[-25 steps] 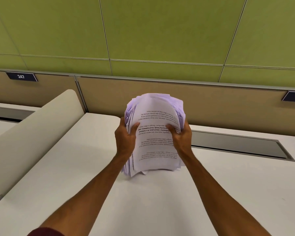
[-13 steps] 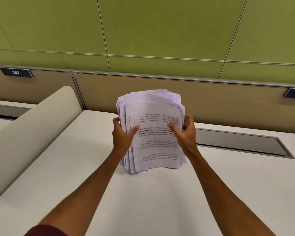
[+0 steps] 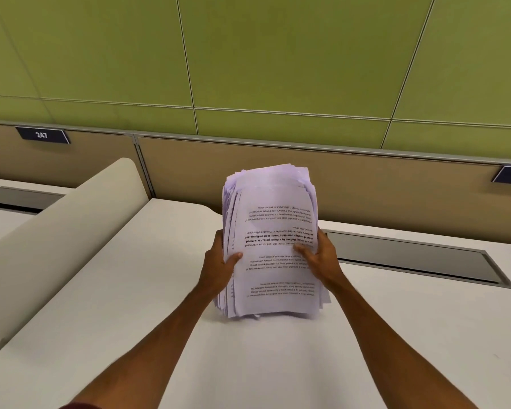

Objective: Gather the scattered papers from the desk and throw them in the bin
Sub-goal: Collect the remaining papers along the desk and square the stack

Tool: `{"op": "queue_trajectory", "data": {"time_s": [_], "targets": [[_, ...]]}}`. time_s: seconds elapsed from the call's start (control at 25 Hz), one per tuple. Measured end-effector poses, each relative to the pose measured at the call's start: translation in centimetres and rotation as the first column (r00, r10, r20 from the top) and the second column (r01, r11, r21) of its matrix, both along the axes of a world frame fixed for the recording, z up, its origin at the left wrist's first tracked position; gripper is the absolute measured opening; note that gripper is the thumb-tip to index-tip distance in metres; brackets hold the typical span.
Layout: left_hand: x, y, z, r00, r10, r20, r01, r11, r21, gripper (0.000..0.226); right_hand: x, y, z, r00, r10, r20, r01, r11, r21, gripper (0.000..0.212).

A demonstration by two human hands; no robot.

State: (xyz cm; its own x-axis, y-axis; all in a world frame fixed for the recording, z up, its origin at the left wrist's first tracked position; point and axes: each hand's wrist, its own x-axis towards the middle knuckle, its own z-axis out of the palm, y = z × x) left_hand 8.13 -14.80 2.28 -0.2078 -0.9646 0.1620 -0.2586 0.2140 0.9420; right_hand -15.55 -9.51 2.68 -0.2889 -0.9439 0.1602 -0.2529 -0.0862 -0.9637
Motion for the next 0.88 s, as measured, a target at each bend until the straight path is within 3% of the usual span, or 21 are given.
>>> {"op": "queue_trajectory", "data": {"time_s": [0.04, 0.12, 0.2, 0.24, 0.32, 0.4, 0.52, 0.68, 0.88], "targets": [[0.3, -0.1, 0.4, 1.0, -0.007, -0.016, 0.007, 0.999, 0.049, 0.053, -0.1, 0.0, 0.4, 0.999, 0.038, 0.03, -0.039, 0.998, 0.046, 0.036], [1.3, 0.0, 1.0, 0.999, -0.045, -0.027, 0.049, 0.982, 0.184, 0.058, -0.3, 0.2, 1.5, 0.965, 0.126, 0.231, -0.172, 0.966, 0.192, 0.036], [2.7, 0.4, 0.9, 0.994, -0.111, -0.001, 0.106, 0.94, 0.325, 0.063, -0.4, 1.0, 1.9, 0.823, 0.158, 0.545, -0.381, 0.865, 0.325, 0.044], [3.5, 1.0, 0.5, 0.99, -0.138, 0.003, 0.126, 0.916, 0.382, 0.064, -0.3, 1.5, 1.7, 0.727, 0.124, 0.676, -0.464, 0.813, 0.35, 0.06], [4.7, 2.8, -0.2, 0.99, -0.133, -0.044, 0.137, 0.864, 0.484, 0.063, -0.2, 2.4, 0.8, 0.594, 0.027, 0.804, -0.537, 0.757, 0.372, 0.087], [5.7, 4.6, -1.0, 0.988, -0.071, -0.139, 0.139, 0.803, 0.579, 0.054, 0.6, 3.6, -0.1, 0.584, 0.005, 0.812, -0.563, 0.722, 0.401, 0.098], [7.3, 6.6, -1.7, 0.962, 0.029, -0.271, 0.181, 0.674, 0.716, 0.042, 2.2, 4.9, -0.7, 0.645, 0.029, 0.763, -0.57, 0.684, 0.456, 0.099], [11.0, 9.2, -2.7, 0.928, 0.2, -0.314, 0.162, 0.541, 0.825, 0.086, 4.7, 6.3, -1.0, 0.714, 0.099, 0.693, -0.58, 0.639, 0.506, 0.091], [14.9, 13.0, -3.8, 0.881, 0.318, -0.351, 0.138, 0.537, 0.832, 0.094, 8.4, 6.5, -2.3, 0.756, 0.217, 0.618, -0.61, 0.578, 0.542, 0.07]]}}
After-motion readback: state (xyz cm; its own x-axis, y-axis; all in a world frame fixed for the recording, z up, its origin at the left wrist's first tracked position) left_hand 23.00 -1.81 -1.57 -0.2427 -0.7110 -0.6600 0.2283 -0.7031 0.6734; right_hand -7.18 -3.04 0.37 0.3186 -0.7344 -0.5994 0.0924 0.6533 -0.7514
